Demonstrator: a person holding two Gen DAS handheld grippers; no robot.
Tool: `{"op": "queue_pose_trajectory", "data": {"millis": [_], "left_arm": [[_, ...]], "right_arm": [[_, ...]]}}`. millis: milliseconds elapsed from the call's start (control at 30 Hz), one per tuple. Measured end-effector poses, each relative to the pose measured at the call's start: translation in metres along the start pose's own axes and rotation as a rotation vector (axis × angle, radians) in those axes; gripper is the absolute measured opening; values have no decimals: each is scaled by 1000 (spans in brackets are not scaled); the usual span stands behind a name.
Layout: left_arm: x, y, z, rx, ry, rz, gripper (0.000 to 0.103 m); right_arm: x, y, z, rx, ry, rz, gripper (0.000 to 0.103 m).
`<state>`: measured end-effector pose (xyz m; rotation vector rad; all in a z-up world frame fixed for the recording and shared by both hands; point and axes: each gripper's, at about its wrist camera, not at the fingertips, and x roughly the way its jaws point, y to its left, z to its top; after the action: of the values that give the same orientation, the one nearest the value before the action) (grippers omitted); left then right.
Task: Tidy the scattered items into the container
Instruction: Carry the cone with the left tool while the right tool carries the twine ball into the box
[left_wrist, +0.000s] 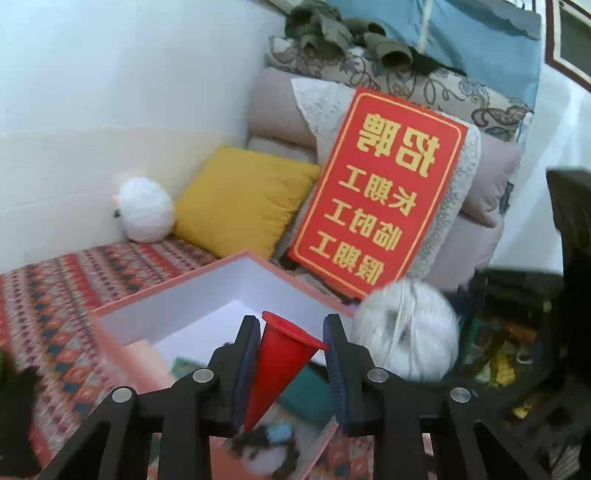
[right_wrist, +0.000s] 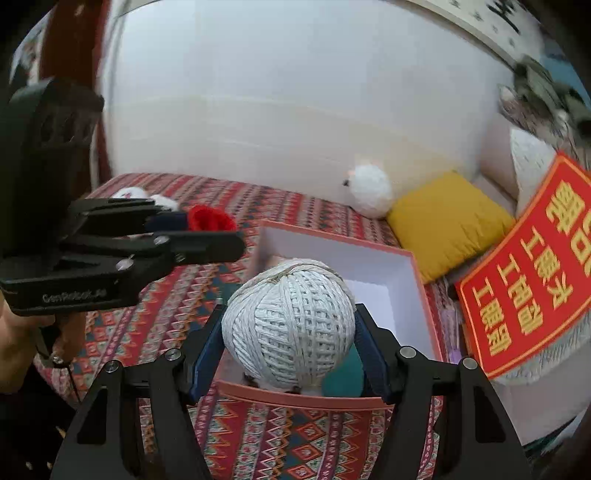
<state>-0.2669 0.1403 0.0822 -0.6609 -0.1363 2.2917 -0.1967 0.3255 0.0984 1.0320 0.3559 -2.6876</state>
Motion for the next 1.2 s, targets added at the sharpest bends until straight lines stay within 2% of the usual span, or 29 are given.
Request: {"op": "queue_pose_trajectory", "data": {"millis": [167,367,400,433,467,500,533,600,833,1067,1200], "left_arm": [[54,-4,19,-4,43,-24,29],[107,9,22,-26,97,-18,32],[112,14,21,-50,102,-28,51],[117,19,21,-74,106,-37,80],[115,22,20,-84,91,-24,91],[113,25,19,-94,77,-12,102],[112,28,18,-103,62,1,102],[106,33,18,-120,43,17,102],[74,46,19,-159,-2,43,102],[27,45,11,-130,-26,88,102],[0,59,1,-169,-29,115,102]], "right_arm": [[32,-47,-9,90,15,0,69],[85,-84,-6,145,53,8,69],[94,-88,-4,146,58,17,70],[103,-90,-2,143,63,28,71],[112,-91,1,140,64,30,72],[116,-91,4,136,53,20,78],[119,-92,5,132,36,5,87],[122,-90,7,121,28,-19,94],[118,-76,6,100,57,-38,95],[82,-49,0,118,35,-24,95],[62,-28,1,113,14,-19,96]]}}
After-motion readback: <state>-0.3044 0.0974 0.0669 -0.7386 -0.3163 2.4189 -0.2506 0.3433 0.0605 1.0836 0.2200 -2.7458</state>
